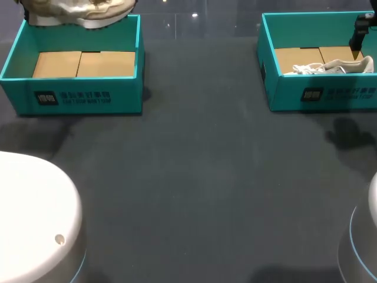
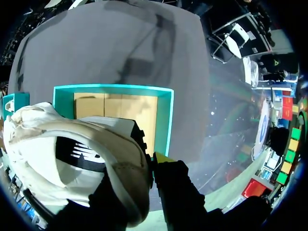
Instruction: Take the shoe out of the shoebox, open the shoe tongue, remove and reinsert the insole, then place the shoe into the shoebox
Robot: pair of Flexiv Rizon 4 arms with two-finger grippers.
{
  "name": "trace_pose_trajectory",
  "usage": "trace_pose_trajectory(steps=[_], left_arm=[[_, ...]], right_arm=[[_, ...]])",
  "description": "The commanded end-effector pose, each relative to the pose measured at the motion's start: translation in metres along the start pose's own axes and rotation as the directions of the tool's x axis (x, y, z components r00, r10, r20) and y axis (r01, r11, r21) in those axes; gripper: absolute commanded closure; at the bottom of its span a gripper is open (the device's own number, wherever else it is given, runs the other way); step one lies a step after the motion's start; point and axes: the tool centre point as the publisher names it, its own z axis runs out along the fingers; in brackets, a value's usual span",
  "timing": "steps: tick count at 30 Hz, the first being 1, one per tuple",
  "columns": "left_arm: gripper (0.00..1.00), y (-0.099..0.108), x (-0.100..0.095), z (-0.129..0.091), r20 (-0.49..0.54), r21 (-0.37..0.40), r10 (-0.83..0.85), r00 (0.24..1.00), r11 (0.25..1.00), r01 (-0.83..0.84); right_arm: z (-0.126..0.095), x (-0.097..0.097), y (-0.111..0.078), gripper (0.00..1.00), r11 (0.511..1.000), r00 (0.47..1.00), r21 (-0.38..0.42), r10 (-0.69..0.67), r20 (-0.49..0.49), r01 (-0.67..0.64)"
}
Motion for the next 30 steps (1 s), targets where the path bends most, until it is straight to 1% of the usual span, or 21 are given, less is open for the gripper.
trace_pose_trajectory(steps=[1, 4, 6, 8, 10, 11, 13, 14, 16, 18, 30], left_arm=[[1.0, -0.032, 0.003, -0.021, 0.03, -0.056, -0.024, 0.999, 0.998, 0.026], [1.0, -0.055, 0.004, -0.03, 0.036, -0.062, -0.02, 0.999, 0.998, 0.022], [1.0, -0.067, 0.004, -0.033, 0.033, -0.053, -0.01, 0.999, 0.999, 0.012], [1.0, -0.078, 0.004, -0.036, 0.036, -0.026, -0.003, 0.999, 1.0, 0.004], [1.0, -0.088, 0.001, -0.037, 0.02, -0.027, -0.003, 1.0, 1.0, 0.004], [1.0, -0.094, -0.001, -0.038, 0.024, -0.005, 0.009, 1.0, 1.0, -0.009], [1.0, -0.105, -0.007, -0.038, 0.021, 0.003, 0.012, 1.0, 1.0, -0.012], [1.0, -0.111, -0.01, -0.039, 0.029, 0.024, 0.02, 0.999, 0.999, -0.021], [1.0, -0.125, -0.019, -0.041, 0.03, 0.044, 0.033, 0.999, 0.998, -0.035], [1.0, -0.138, -0.029, -0.045, 0.049, 0.044, 0.065, 0.997, 0.997, -0.067], [1.0, -0.138, -0.029, -0.045, 0.049, 0.044, 0.065, 0.997, 0.997, -0.067]], right_arm=[[0.0, 0.001, 0.0, 0.0, 1.0, 1.0, 0.001, 0.001, 0.001, -0.001], [0.0, 0.001, 0.0, 0.0, 1.0, 1.0, 0.001, 0.001, 0.001, -0.001], [0.0, 0.001, 0.0, 0.0, 1.0, 1.0, 0.001, 0.001, 0.001, -0.001], [0.0, 0.001, 0.0, 0.0, 1.0, 1.0, 0.001, 0.001, 0.001, -0.001], [0.0, 0.001, 0.0, 0.0, 1.0, 1.0, 0.001, 0.001, 0.001, -0.001], [0.0, 0.001, 0.0, 0.0, 1.0, 1.0, 0.001, 0.001, 0.001, -0.001], [0.0, 0.001, 0.0, 0.0, 1.0, 1.0, 0.001, 0.001, 0.001, -0.001], [0.0, 0.001, 0.0, 0.0, 1.0, 1.0, 0.001, 0.001, 0.001, -0.001], [0.0, 0.001, 0.0, 0.0, 1.0, 1.0, 0.001, 0.001, 0.001, -0.001], [0.0, 0.001, 0.0, 0.0, 1.0, 1.0, 0.001, 0.001, 0.001, -0.001], [0.0, 0.001, 0.0, 0.0, 1.0, 1.0, 0.001, 0.001, 0.001, -0.001]])
